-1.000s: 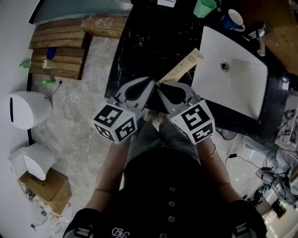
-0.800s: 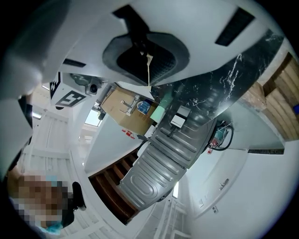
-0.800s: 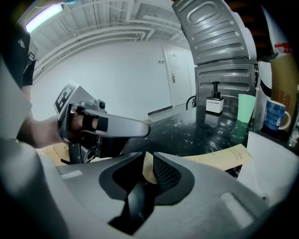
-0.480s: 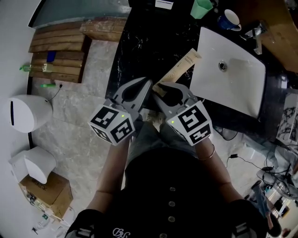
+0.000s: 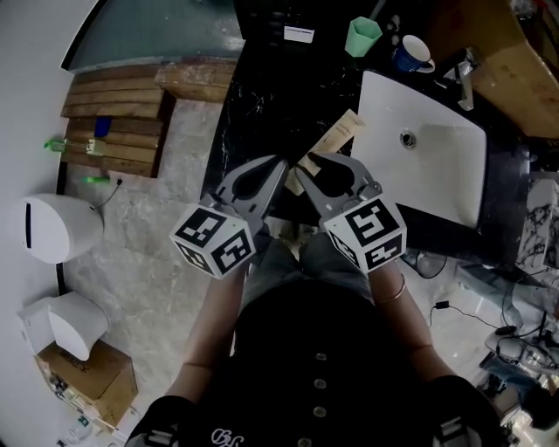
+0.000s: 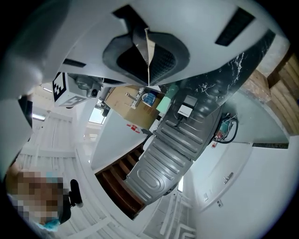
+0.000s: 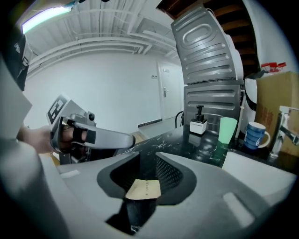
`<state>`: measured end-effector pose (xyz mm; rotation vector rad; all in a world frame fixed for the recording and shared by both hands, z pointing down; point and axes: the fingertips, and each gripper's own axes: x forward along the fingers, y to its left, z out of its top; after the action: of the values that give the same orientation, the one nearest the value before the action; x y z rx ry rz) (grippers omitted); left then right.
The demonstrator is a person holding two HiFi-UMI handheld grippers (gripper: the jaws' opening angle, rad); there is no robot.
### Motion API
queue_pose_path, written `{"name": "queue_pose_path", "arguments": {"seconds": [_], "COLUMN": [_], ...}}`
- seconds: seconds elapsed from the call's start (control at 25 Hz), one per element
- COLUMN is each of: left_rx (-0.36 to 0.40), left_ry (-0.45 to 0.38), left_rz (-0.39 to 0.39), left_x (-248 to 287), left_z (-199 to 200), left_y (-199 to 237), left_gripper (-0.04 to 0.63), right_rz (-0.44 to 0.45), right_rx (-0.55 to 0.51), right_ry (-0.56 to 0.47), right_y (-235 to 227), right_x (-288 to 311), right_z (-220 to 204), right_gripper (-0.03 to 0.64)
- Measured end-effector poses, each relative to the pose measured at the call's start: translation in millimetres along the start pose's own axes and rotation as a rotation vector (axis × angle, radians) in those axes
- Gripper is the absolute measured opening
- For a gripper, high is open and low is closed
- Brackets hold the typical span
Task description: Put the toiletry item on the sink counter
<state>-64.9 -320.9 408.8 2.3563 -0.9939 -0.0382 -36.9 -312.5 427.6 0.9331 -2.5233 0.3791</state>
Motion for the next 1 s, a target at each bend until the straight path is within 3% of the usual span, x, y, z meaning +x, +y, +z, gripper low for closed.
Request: {"name": "queue_pose_path", "arguments": {"seconds": [0.48,1.0], "left_rx": [0.083,0.158], "left_ry": [-0.034,-0.038], "left_rz": [-0.024,-0.054], "left_x": [9.8,33.9], "left_z": [28.9,47.0], "left_y": [-23.2,-41.7], "left_gripper": [0.014,0.014], "right_rz": [-0.067,-0.093], "right_rx": [-0.013,-0.019], "right_ry": [-0.118,-0.232], "right_y": [-29.4,-45.9], "right_x": [-25.6,-53.0], "right_z": [39.6,68.0], "right_gripper": [0.097,0.022]}}
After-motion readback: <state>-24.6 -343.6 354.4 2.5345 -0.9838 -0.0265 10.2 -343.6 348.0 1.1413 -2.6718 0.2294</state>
